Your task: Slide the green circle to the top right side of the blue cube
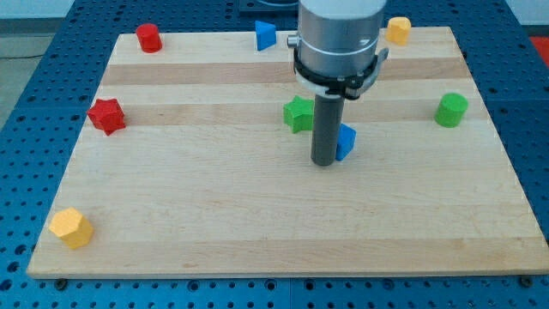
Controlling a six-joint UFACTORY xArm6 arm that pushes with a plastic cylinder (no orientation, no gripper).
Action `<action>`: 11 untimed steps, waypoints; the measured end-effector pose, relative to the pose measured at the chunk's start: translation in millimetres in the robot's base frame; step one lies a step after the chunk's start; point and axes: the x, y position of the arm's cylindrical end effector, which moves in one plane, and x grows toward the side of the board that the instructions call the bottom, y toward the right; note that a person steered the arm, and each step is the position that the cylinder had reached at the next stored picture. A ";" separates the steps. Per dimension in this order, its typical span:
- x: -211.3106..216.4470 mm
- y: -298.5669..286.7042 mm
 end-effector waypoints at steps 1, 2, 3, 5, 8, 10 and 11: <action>11.1 2.3; 28.4 75.7; 28.3 215.6; -53.8 284.5; -50.0 161.9; -40.9 157.0; -36.7 146.1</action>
